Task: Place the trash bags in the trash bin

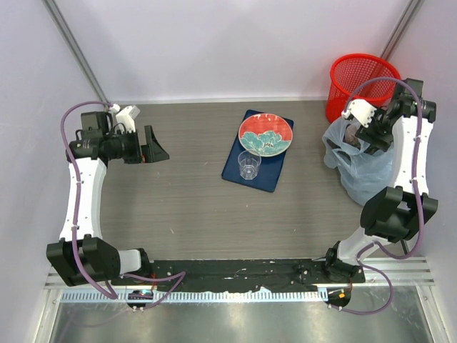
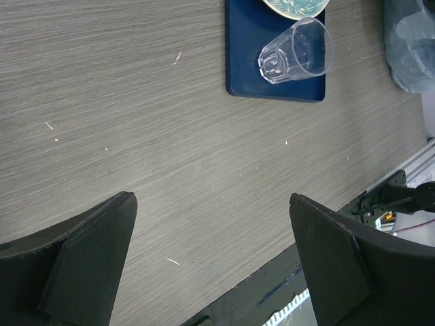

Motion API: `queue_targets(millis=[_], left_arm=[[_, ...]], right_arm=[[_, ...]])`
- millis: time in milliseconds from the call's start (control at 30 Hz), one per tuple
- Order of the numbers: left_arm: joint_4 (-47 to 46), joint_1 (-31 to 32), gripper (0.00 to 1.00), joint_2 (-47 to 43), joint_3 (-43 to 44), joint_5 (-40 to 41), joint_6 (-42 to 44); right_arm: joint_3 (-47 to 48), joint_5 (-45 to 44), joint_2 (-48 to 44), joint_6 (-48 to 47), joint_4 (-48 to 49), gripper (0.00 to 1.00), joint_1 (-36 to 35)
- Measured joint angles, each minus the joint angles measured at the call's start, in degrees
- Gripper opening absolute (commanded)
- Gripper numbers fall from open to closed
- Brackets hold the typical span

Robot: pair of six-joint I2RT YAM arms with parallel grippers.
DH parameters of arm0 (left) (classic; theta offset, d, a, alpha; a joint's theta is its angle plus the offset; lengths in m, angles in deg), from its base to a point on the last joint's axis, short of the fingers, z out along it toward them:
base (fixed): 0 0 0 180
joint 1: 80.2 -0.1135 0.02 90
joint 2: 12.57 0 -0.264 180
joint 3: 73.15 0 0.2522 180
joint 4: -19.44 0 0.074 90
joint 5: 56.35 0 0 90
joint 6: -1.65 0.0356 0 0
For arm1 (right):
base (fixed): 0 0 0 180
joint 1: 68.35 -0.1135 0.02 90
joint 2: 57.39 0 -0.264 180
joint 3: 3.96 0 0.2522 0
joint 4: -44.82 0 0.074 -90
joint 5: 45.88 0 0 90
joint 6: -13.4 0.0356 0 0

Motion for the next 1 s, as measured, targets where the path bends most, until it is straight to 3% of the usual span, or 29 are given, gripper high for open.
queue_targets(millis=[100, 200, 300, 733, 1000], left_arm=[[-0.17, 0.26, 1.00, 0.00, 0.00, -0.04, -0.02], [-0.17, 0.42, 1.00, 0.00, 0.00, -0.04, -0.02], [-0.17, 0.44, 1.00, 0.07, 0.00, -0.04, -0.07], [-1.22, 1.79, 1.00, 0.66, 0.00, -0.09, -1.81], [-1.97, 3.85, 1.00, 0.85, 0.00, 0.96, -2.95]], right_arm=[[0.00, -0.13, 1.18, 0.37, 1.09, 0.59, 0.00], [0.00, -0.28, 2.10, 0.59, 1.57, 0.45, 0.00], [0.00, -0.61, 2.62, 0.85, 1.66, 0.01, 0.00], [0.35, 3.28, -2.25, 3.58, -0.20, 0.01, 1.25], [8.72, 10.47, -7.87, 8.50, -1.07, 0.01, 4.11]])
